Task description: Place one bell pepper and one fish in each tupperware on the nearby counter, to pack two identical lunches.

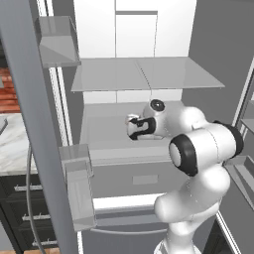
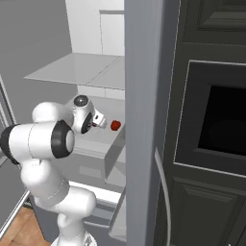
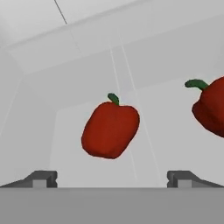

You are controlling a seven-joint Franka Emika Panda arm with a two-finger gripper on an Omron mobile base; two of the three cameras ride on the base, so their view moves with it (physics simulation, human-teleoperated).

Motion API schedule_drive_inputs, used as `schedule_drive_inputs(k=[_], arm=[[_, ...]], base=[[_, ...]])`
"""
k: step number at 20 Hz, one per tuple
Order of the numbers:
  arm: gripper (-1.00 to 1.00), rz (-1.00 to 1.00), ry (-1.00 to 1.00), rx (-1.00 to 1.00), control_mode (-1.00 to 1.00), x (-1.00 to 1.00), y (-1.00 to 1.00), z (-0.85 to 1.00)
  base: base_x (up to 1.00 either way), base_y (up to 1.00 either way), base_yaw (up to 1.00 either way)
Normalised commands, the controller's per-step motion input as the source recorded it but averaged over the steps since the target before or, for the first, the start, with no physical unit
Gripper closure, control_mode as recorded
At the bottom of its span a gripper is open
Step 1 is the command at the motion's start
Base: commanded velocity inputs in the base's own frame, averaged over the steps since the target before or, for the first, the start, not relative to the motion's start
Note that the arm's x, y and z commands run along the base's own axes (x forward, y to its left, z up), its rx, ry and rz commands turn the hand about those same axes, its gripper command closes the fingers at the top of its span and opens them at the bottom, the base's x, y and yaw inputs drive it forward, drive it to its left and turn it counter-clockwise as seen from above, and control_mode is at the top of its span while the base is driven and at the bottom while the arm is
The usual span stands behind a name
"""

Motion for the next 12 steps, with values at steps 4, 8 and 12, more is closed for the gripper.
schedule_drive_inputs(k=[4,8,12], arm=[[-1.00,0.00,0.05,0.00,-1.00,0.60,0.00,-0.29],[-1.00,0.00,0.05,0.00,-1.00,0.54,0.02,-0.31],[-1.00,0.00,0.07,0.00,-1.00,0.35,0.05,-0.38]], base=[[0.00,0.00,0.00],[0.00,0.00,0.00],[0.00,0.00,0.00]])
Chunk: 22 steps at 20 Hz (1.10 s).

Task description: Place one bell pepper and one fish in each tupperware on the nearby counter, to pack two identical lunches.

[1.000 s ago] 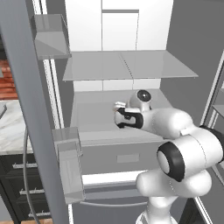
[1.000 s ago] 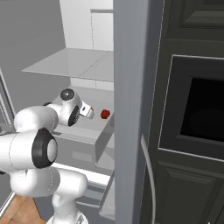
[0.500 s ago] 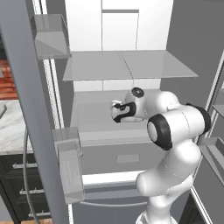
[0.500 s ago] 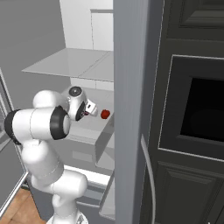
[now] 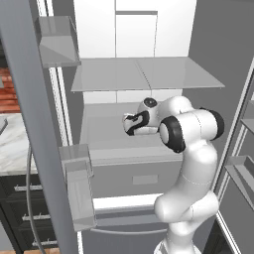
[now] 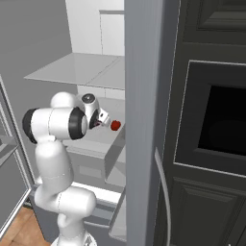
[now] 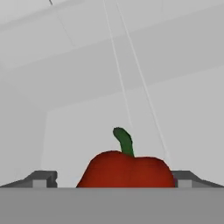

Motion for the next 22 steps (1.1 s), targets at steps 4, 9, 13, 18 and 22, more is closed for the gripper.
schedule_drive_inputs(k=[4,9,13,18,22], arm=[[-1.00,0.00,0.07,0.00,-1.00,0.26,0.09,-0.42],[-1.00,-0.01,0.14,-0.02,-1.00,0.06,0.05,-0.63],[-1.00,-0.07,0.18,-0.04,-1.00,-0.56,0.00,-0.91],[-1.00,-0.09,0.18,-0.02,-1.00,-0.78,0.00,-0.90],[1.00,-0.07,0.07,-0.01,-1.00,-0.33,0.00,-0.75]], base=[[0.00,0.00,0.00],[0.00,0.00,0.00],[0.00,0.00,0.00],[0.00,0.00,0.00],[0.00,0.00,0.00]])
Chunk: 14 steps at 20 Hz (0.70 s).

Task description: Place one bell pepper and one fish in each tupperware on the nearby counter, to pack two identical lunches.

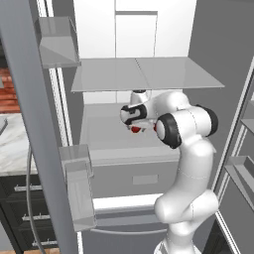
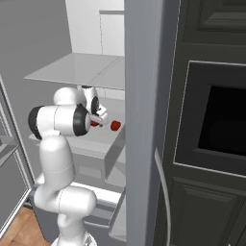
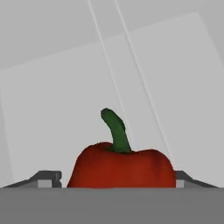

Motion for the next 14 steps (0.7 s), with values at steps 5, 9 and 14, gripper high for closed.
schedule_drive_inputs(k=[5,9,14], arm=[[1.00,-0.01,-0.05,-0.01,-1.00,0.05,0.00,-0.26],[1.00,0.00,-0.09,0.00,-1.00,-0.68,0.00,-0.52],[1.00,0.07,-0.13,0.00,-1.00,-1.00,0.00,-0.01]], base=[[0.00,0.00,0.00],[0.00,0.00,0.00],[0.00,0.00,0.00]])
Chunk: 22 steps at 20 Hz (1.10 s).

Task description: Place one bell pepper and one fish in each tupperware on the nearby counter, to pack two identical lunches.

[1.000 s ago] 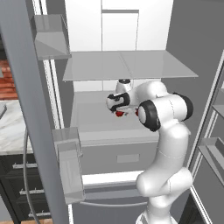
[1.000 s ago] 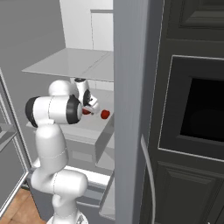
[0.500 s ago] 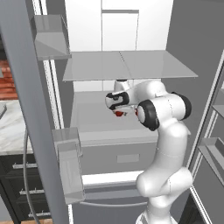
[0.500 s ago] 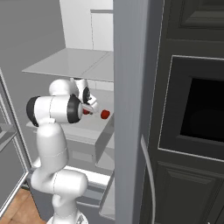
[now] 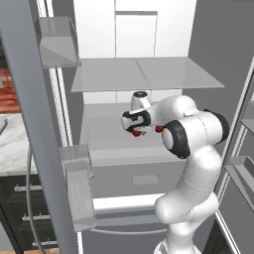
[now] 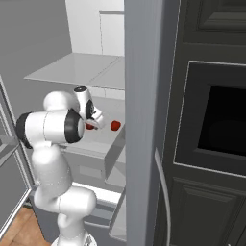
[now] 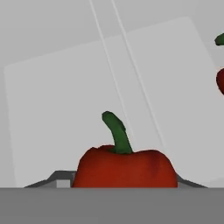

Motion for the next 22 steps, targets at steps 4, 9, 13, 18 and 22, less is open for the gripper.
schedule_drive_inputs(k=[4,9,13,18,22], arm=[[1.00,0.16,-0.02,0.00,-1.00,-1.00,0.00,0.23],[1.00,0.18,0.00,0.00,-1.00,-1.00,0.00,0.44],[1.00,0.14,-0.05,0.00,-1.00,-1.00,-0.03,0.96],[1.00,0.06,-0.05,0.00,-1.00,-1.00,0.00,1.00],[1.00,0.00,-0.19,0.00,-1.00,-1.00,-0.18,0.58]], base=[[0.00,0.00,0.00],[0.00,0.00,0.00],[0.00,0.00,0.00],[0.00,0.00,0.00],[0.00,0.00,0.00]])
